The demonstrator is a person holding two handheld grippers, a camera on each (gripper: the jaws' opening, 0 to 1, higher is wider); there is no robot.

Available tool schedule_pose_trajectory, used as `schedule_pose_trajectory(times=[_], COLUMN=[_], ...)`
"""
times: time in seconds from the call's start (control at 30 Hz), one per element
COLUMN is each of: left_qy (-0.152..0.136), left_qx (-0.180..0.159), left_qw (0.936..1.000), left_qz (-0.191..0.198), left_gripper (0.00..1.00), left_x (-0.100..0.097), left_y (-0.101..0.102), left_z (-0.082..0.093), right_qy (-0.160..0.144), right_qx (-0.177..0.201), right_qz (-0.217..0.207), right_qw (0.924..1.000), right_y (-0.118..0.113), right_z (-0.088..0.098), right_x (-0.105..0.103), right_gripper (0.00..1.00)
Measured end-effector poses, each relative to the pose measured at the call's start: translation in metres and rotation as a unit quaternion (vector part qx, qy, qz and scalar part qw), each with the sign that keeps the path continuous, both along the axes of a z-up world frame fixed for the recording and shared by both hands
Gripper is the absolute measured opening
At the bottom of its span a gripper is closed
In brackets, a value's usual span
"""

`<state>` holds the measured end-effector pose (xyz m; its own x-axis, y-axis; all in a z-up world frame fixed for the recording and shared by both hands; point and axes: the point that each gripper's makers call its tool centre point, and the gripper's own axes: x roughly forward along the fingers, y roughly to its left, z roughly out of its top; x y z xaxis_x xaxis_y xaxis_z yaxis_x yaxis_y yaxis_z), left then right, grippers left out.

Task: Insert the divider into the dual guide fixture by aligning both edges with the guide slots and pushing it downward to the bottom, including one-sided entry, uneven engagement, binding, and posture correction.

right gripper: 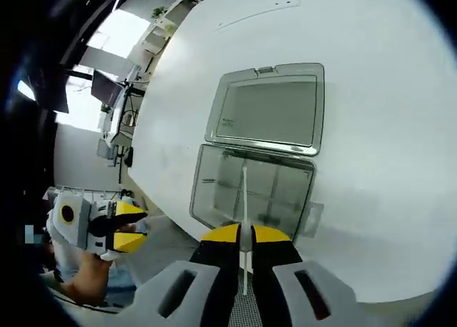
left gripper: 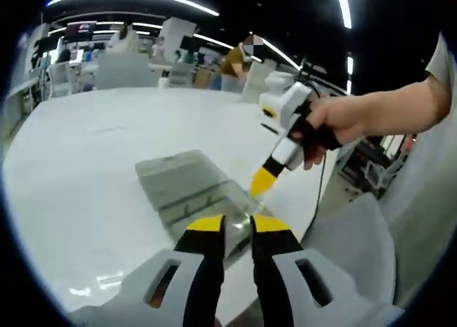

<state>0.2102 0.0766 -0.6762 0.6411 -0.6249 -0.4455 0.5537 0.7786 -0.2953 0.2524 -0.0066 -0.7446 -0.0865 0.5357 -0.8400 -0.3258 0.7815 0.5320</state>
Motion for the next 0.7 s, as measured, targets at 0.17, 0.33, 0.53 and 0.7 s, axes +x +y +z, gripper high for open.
schedule_pose_trajectory(times=[0.17,0.33,0.53,0.7], left_qy=[-0.006,-0.009,-0.011,-0.01], left_qx=[0.016,0.015,0.014,0.013], left_qw=[0.9998,0.9998,0.9998,0.9999], left_qz=[-0.005,-0.002,0.003,0.005], left_gripper=[0.14,0.14,0.14,0.14], left_x=[-0.001,-0.001,-0.002,-0.003], left_y=[-0.001,0.0,0.002,0.002], left_z=[-0.003,-0.003,-0.002,-0.002], right_qy=[0.005,0.011,0.019,0.024], right_qx=[-0.011,-0.026,-0.037,-0.045], right_qz=[-0.002,-0.004,-0.017,-0.024], right_qw=[0.9999,0.9996,0.999,0.9984], right_y=[0.001,0.002,0.001,0.0], right_z=[-0.004,-0.009,-0.014,-0.018], right_x=[0.003,0.002,0.005,0.007], right_gripper=[0.0,0.0,0.0,0.0])
